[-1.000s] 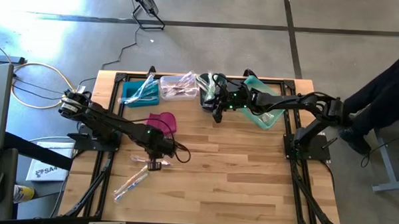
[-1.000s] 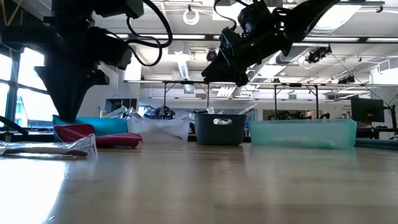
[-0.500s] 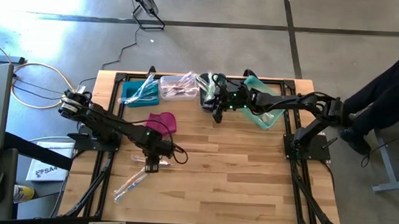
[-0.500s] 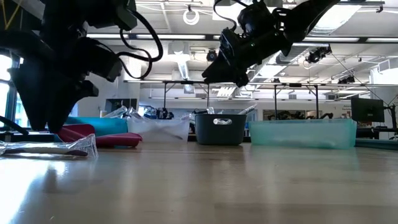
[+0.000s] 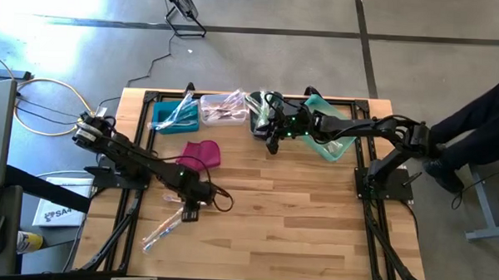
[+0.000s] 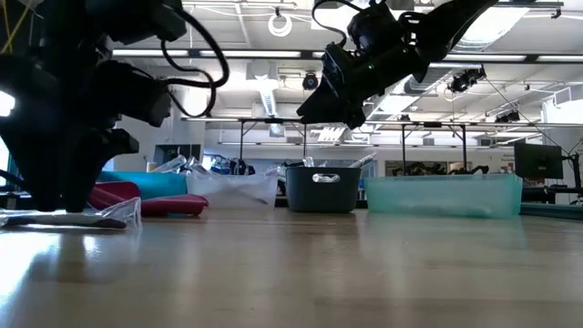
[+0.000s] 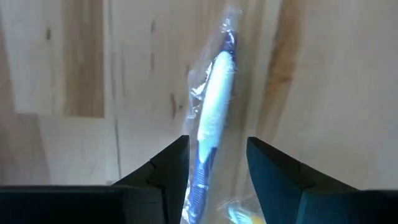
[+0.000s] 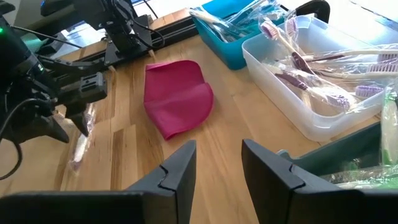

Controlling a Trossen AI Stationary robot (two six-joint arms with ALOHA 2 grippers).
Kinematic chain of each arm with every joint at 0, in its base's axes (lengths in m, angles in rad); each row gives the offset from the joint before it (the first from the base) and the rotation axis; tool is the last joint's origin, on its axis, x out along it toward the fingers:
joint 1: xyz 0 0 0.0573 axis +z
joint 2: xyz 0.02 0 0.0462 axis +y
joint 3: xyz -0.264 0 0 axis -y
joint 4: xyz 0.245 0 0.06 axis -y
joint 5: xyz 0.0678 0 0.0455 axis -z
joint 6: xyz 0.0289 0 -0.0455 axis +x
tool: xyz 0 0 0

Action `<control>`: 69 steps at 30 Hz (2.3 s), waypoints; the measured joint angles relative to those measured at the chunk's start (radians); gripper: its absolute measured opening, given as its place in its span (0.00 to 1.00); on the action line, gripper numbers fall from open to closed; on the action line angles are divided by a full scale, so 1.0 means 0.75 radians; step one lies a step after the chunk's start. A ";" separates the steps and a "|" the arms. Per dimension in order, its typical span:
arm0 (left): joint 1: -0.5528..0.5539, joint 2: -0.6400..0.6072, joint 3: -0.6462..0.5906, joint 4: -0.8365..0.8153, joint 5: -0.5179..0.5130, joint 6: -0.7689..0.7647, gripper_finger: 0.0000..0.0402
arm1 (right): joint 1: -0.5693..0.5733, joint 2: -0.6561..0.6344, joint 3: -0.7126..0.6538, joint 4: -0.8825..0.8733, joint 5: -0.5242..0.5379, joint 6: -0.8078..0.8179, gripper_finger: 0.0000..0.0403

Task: Pick & Place Toothbrushes
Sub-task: Put the violet toothbrush into the white bin

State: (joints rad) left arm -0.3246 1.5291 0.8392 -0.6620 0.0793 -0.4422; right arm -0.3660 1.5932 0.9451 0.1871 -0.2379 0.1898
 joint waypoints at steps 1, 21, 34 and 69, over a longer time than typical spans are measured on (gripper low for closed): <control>-0.009 0.000 -0.009 0.004 -0.020 -0.018 0.39 | 0.000 0.000 0.000 0.000 0.000 0.000 0.30; -0.023 -0.003 -0.110 0.101 -0.171 -0.122 0.35 | 0.018 0.000 0.000 -0.006 0.002 0.032 0.30; -0.021 -0.002 -0.111 0.122 -0.185 -0.119 0.07 | 0.021 0.000 0.000 -0.014 -0.001 0.031 0.30; 0.354 0.004 0.157 -0.026 -0.181 0.197 0.05 | 0.027 -0.369 -0.001 -0.381 -0.455 -0.009 0.30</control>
State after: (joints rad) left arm -0.0591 1.5318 0.9571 -0.6816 -0.0566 -0.2943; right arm -0.3454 1.3164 0.9447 -0.0984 -0.5793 0.1829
